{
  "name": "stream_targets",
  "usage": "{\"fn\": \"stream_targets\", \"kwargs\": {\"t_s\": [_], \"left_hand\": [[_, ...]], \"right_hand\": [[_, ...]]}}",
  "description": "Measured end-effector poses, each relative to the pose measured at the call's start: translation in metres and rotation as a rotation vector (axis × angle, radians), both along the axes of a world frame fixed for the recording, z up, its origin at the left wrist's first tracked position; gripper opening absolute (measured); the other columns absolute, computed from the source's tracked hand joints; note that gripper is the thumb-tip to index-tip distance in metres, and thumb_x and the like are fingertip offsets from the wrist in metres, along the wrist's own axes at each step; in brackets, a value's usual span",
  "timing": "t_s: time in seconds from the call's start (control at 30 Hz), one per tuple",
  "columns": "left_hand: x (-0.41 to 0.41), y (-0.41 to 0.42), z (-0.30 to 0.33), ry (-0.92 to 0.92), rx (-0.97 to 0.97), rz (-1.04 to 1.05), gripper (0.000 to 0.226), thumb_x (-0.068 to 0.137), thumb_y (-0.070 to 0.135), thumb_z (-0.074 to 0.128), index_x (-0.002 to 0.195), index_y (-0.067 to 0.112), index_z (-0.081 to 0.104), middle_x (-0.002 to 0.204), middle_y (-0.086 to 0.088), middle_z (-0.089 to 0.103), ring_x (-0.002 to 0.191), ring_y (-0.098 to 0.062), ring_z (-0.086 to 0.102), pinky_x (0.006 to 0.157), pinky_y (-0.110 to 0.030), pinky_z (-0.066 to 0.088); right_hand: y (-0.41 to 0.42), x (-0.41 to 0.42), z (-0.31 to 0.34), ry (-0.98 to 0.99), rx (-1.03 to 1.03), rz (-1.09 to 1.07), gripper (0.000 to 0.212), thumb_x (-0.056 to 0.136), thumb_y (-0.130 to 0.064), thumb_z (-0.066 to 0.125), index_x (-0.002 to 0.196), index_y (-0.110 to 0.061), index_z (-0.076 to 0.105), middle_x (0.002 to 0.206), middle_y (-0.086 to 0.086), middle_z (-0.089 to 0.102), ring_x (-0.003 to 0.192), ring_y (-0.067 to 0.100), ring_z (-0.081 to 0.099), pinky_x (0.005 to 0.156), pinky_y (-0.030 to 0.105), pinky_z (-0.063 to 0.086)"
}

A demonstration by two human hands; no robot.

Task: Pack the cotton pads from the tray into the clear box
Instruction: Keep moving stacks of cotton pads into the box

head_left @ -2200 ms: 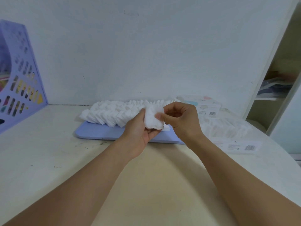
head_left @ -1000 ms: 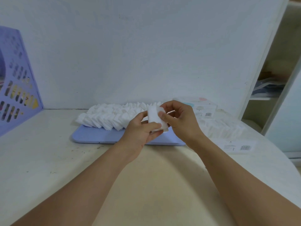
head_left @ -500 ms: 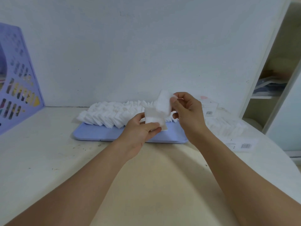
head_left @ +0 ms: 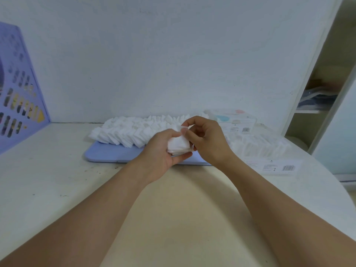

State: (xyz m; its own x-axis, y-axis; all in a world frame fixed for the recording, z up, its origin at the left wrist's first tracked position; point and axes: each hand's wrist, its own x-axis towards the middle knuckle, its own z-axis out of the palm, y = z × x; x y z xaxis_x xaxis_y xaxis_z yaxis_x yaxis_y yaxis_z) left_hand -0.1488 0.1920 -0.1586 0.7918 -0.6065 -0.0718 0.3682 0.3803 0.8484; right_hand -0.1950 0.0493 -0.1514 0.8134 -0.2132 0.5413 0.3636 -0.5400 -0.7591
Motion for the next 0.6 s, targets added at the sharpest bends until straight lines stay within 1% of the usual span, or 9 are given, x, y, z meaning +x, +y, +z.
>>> {"fn": "stream_targets", "kwargs": {"t_s": [0.1, 0.17, 0.23, 0.3, 0.37, 0.43, 0.5, 0.53, 0.6], "left_hand": [[0.000, -0.007, -0.001, -0.017, 0.030, 0.118, 0.036, 0.097, 0.000, 0.044, 0.131, 0.005, 0.056, 0.127, -0.022, 0.065, 0.110, -0.034, 0.067, 0.086, -0.046, 0.059], [0.000, -0.008, 0.000, -0.020, 0.011, 0.117, 0.037, 0.097, 0.003, 0.046, 0.132, 0.003, 0.056, 0.131, -0.021, 0.063, 0.119, -0.035, 0.064, 0.090, -0.046, 0.059], [-0.001, -0.009, 0.001, -0.043, 0.024, 0.087, 0.037, 0.097, 0.006, 0.047, 0.132, -0.004, 0.055, 0.133, -0.021, 0.063, 0.118, -0.032, 0.065, 0.087, -0.042, 0.060], [0.000, -0.010, 0.003, -0.032, 0.021, 0.115, 0.030, 0.096, 0.005, 0.048, 0.123, -0.005, 0.056, 0.126, -0.021, 0.064, 0.103, -0.027, 0.067, 0.074, -0.035, 0.059], [0.008, -0.005, 0.007, 0.040, -0.029, 0.217, 0.013, 0.094, 0.003, 0.052, 0.105, 0.004, 0.058, 0.116, -0.017, 0.059, 0.094, -0.027, 0.059, 0.063, -0.032, 0.052], [0.021, 0.006, 0.013, 0.076, -0.056, 0.336, 0.008, 0.092, 0.002, 0.055, 0.095, 0.009, 0.057, 0.109, -0.012, 0.057, 0.092, -0.026, 0.057, 0.061, -0.031, 0.049], [0.033, 0.019, 0.015, 0.087, -0.056, 0.419, 0.010, 0.091, 0.001, 0.056, 0.090, 0.011, 0.058, 0.099, -0.008, 0.059, 0.084, -0.023, 0.057, 0.063, -0.030, 0.048], [0.037, 0.024, 0.013, 0.099, -0.051, 0.441, 0.012, 0.091, 0.000, 0.056, 0.089, 0.012, 0.058, 0.097, -0.007, 0.059, 0.082, -0.022, 0.057, 0.063, -0.030, 0.048], [0.042, 0.029, 0.009, 0.123, -0.043, 0.461, 0.014, 0.090, -0.001, 0.053, 0.087, 0.011, 0.057, 0.098, -0.007, 0.057, 0.080, -0.021, 0.054, 0.061, -0.029, 0.046]], "right_hand": [[0.007, 0.001, 0.001, -0.018, 0.116, -0.056, 0.026, 0.101, -0.029, 0.060, 0.127, -0.027, 0.059, 0.101, -0.003, 0.064, 0.085, 0.007, 0.061, 0.077, 0.023, 0.051], [0.009, 0.001, 0.001, 0.116, 0.159, 0.037, 0.048, 0.104, -0.047, 0.047, 0.150, -0.036, 0.037, 0.135, -0.011, 0.050, 0.114, -0.002, 0.054, 0.094, 0.013, 0.043], [0.012, 0.002, -0.002, 0.277, 0.226, 0.182, 0.059, 0.099, -0.066, 0.040, 0.153, -0.043, 0.034, 0.146, -0.019, 0.044, 0.123, -0.007, 0.050, 0.104, 0.013, 0.035], [0.011, 0.008, -0.002, 0.301, 0.424, 0.210, 0.056, 0.094, -0.073, 0.041, 0.136, -0.038, 0.055, 0.137, -0.014, 0.058, 0.121, 0.001, 0.058, 0.109, 0.026, 0.038], [0.002, 0.013, 0.004, 0.221, 0.635, 0.093, 0.049, 0.100, -0.065, 0.036, 0.131, -0.031, 0.053, 0.134, -0.006, 0.056, 0.120, 0.011, 0.057, 0.107, 0.035, 0.044], [-0.016, 0.017, 0.004, 0.223, 0.422, -0.242, 0.051, 0.103, -0.056, 0.042, 0.136, -0.019, 0.052, 0.131, 0.003, 0.058, 0.119, 0.021, 0.058, 0.104, 0.039, 0.047], [-0.028, 0.021, -0.005, 0.356, 0.089, -0.444, 0.043, 0.100, -0.049, 0.052, 0.104, -0.007, 0.063, 0.106, 0.013, 0.068, 0.096, 0.025, 0.063, 0.081, 0.033, 0.050], [-0.028, 0.024, -0.010, 0.441, 0.000, -0.459, 0.046, 0.098, -0.048, 0.055, 0.082, -0.006, 0.058, 0.088, 0.015, 0.066, 0.084, 0.027, 0.060, 0.065, 0.031, 0.044], [-0.018, 0.032, -0.017, 0.562, -0.105, -0.470, 0.052, 0.095, -0.051, 0.058, 0.064, -0.012, 0.044, 0.067, 0.006, 0.052, 0.076, 0.027, 0.053, 0.053, 0.030, 0.032]]}}
